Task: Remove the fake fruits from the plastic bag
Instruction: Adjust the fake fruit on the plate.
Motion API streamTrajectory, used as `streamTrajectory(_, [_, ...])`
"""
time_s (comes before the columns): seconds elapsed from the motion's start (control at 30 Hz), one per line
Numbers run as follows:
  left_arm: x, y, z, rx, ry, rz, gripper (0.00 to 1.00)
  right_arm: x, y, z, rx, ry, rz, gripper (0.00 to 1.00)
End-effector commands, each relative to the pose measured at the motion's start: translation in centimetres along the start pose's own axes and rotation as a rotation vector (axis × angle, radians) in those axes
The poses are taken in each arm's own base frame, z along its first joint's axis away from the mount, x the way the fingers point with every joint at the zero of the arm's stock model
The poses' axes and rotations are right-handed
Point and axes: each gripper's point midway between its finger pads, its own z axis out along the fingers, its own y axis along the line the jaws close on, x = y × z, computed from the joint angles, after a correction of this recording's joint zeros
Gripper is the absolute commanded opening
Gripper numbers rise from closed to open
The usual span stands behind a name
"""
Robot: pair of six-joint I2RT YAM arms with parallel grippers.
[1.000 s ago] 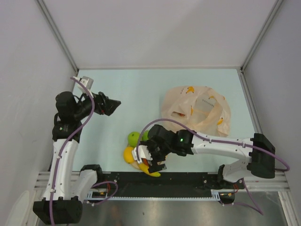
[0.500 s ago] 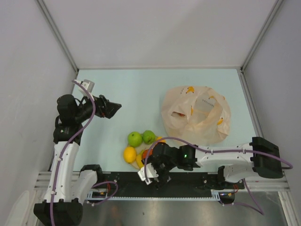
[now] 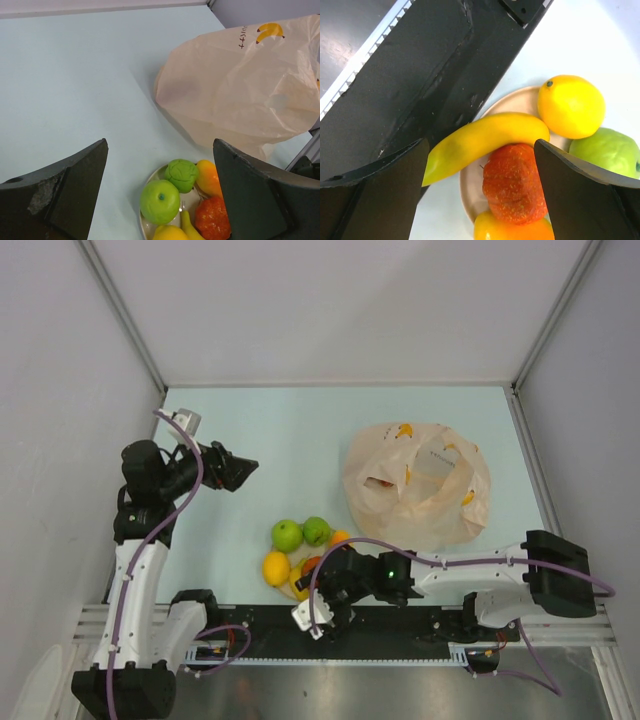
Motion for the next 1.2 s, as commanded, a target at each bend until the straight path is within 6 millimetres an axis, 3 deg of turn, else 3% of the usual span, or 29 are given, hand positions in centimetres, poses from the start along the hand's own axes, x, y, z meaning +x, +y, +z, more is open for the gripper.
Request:
streamTrajectory(0.0, [-0.4, -0.1, 0.1, 0.017, -0.012, 0.013, 0.92, -0.2, 0.3, 1.0, -0.017, -0.034, -0.033, 0.92])
streamTrajectory(0.27, [-0.7, 0.0, 0.2, 0.017, -0.01, 0.023, 0.92, 1.3, -0.3, 2.0, 0.0, -0.008, -0.067, 0.94])
streamTrajectory(0.4, [-0.6, 0.1, 0.3, 0.017, -0.01, 0.02, 0.92, 3.1, -2.5, 1.9, 0.065, 0.046, -0.107, 0.94])
streamTrajectory(0.57, [-0.2, 0.1, 0.3, 0.021, -0.008, 0.011, 0.92, 3.9, -5.1, 1.1, 0.136, 0.051, -0.152, 0.97])
streamTrajectory(0.67, [0.0, 0.2, 0.4, 0.022, -0.008, 0.002, 0.92, 3.7, -4.8, 0.8, 0.116, 0.043, -0.17, 0.97])
streamTrajectory(0.73, [0.1, 0.2, 0.5, 0.024, -0.008, 0.002, 0.92, 3.9, -3.2, 0.9, 0.059, 0.049, -0.159, 0.98])
streamTrajectory(0.87, [0.2, 0.3, 0.6, 0.026, 0.0, -0.004, 0.92, 3.5, -2.2, 0.9, 0.025, 0.039, -0.149, 0.99])
streamTrajectory(1.0, [0.4, 0.3, 0.8, 0.03, 0.001, -0.021, 0.92, 1.9, -3.7, -0.9, 0.09, 0.019, -0.128, 1.0])
streamTrajectory(1.17, [0.8, 0.7, 0.9, 0.02, 0.003, -0.025, 0.91, -1.6, -8.0, -6.6, 0.24, -0.013, -0.053, 1.0])
